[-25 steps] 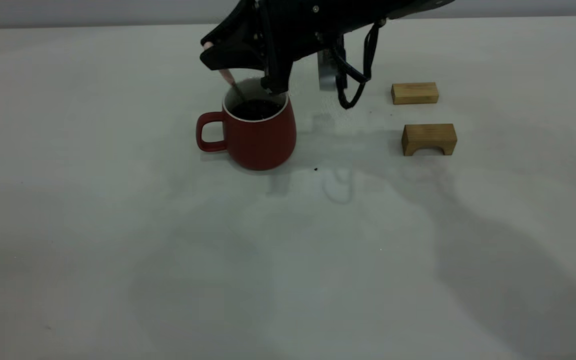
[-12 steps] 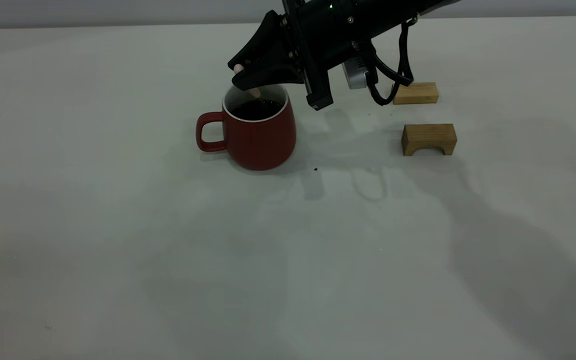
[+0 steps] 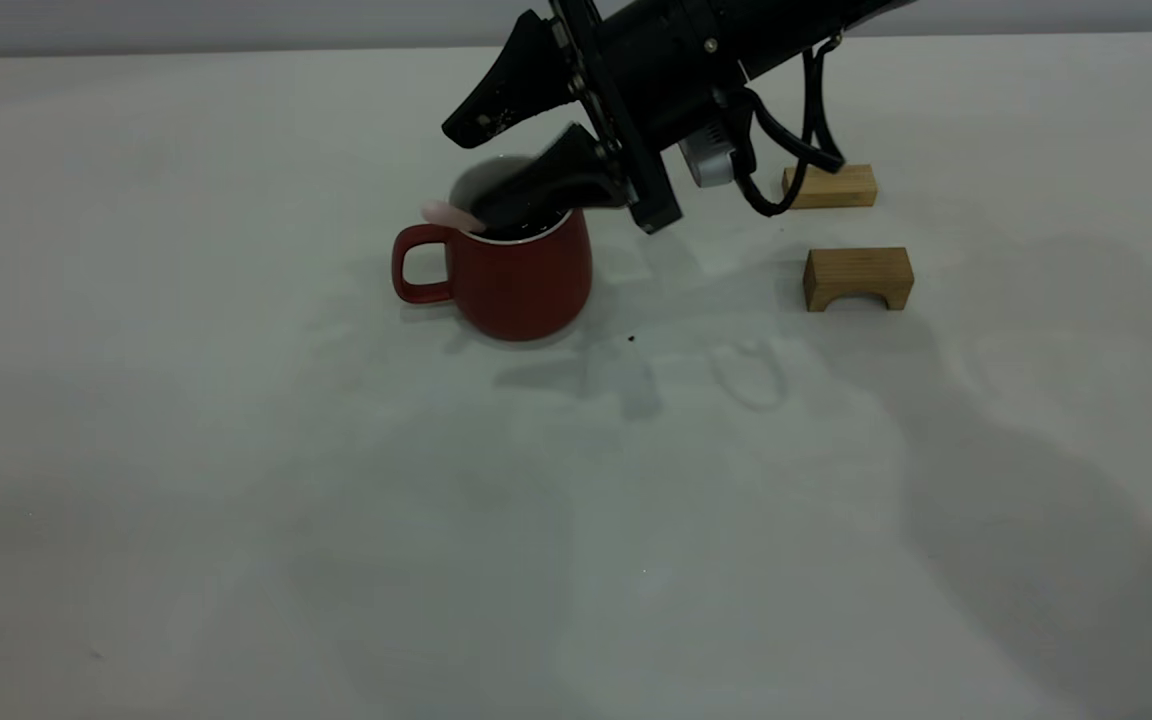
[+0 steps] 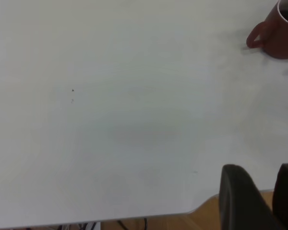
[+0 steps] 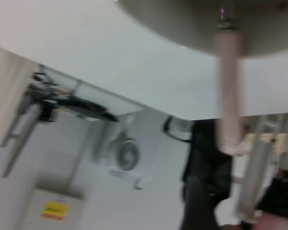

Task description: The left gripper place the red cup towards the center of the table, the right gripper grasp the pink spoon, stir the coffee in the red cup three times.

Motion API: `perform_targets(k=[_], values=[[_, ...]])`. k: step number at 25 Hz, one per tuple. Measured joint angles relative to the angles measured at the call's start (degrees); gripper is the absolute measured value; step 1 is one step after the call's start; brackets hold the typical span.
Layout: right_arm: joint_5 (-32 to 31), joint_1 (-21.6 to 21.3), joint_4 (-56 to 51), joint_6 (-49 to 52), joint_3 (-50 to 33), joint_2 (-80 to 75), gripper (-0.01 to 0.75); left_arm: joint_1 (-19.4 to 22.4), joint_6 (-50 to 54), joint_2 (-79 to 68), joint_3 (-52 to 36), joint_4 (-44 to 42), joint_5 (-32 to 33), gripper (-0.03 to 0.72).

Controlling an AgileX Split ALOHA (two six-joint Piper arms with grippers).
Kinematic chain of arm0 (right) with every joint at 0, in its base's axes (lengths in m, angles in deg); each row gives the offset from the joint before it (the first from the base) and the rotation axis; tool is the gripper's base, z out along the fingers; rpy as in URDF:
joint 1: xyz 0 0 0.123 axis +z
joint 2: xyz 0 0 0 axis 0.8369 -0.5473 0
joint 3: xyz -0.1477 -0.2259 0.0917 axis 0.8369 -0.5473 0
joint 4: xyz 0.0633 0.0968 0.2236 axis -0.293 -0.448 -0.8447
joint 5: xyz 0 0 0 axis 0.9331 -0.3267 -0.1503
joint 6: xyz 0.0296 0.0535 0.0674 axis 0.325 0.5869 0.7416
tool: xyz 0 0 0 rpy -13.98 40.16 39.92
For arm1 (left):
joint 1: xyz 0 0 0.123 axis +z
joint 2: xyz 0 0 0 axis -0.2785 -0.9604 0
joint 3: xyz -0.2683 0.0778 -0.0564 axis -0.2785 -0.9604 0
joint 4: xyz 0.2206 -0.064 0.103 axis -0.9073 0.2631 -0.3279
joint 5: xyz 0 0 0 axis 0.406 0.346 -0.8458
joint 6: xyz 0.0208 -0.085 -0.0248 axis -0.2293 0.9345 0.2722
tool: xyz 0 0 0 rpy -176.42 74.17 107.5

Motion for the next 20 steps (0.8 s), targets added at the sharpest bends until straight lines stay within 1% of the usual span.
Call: perform_targets(k=[2, 5, 7, 11, 14, 16, 20], values=[[-0.12, -0.06, 4.46, 0.00, 0.00, 1.71, 0.611, 0.00, 0.00, 0.00, 0.00, 0.00, 0.00, 0.244], [-0.64, -0.12, 16.65, 0.00, 0.00, 7.35, 0.615, 0.00, 0.00, 0.00, 0.00, 0.00, 0.00, 0.244], [-1.44, -0.12, 27.73, 0.00, 0.00, 12.72, 0.586, 0.00, 0.00, 0.00, 0.00, 0.00, 0.00, 0.244], [-5.28, -0.20, 44.75, 0.31, 0.00, 23.71, 0.508, 0.00, 0.00, 0.00, 0.00, 0.00, 0.00, 0.244], [-9.32, -0.44, 52.62, -1.16, 0.00, 32.39, 0.450, 0.00, 0.00, 0.00, 0.00, 0.00, 0.00, 0.244], [-11.93, -0.51, 56.96, -4.41, 0.00, 37.99, 0.415, 0.00, 0.00, 0.00, 0.00, 0.00, 0.00, 0.244], [-12.99, -0.51, 62.01, -12.21, -1.83, 50.08, 0.347, 0.00, 0.00, 0.00, 0.00, 0.00, 0.00, 0.244]])
